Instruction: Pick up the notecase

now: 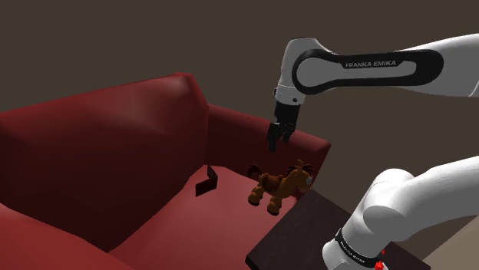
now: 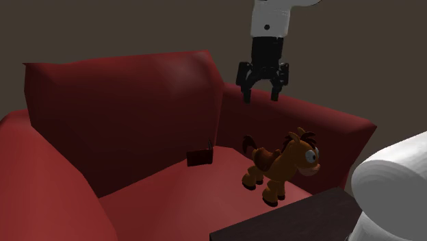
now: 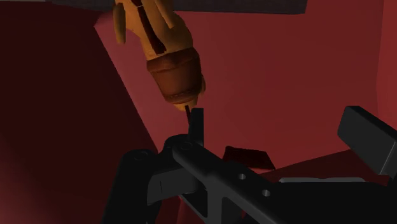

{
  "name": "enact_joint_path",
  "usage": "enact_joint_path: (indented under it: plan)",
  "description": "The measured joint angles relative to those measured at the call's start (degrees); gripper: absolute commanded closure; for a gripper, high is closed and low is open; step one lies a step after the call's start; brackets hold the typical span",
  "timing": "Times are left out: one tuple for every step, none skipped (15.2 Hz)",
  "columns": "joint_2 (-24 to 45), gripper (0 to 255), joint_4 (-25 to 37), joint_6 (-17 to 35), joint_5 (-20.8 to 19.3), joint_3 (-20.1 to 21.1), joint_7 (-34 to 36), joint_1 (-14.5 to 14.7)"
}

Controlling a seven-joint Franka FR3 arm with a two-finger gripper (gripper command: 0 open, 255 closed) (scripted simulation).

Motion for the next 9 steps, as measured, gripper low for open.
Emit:
enact_joint_path:
  plan:
    - [1.8,0,0.0,1.9,0.2,0.5,0.7,-0.1]
    - [3.3,0,-0.3,3.9,0.4,0.9,1.4,-0.1]
    - [5.1,0,-0.8,6.4,0.6,1.6,2.3,-0.1]
    - [7.1,0,-0.4,8.2,0.7,2.1,3.0,-0.2]
    - [8.8,0,-0.6,10.2,0.9,2.6,3.8,-0.2]
    - [11.1,0,0.0,12.2,0.8,2.8,4.4,-0.5]
    - [13.4,0,0.7,14.0,0.7,3.3,5.3,-0.6]
    - [15.0,0,0.2,16.2,0.8,3.8,6.1,-0.6]
    - [17.0,0,0.9,17.8,0.7,4.2,7.0,-0.6]
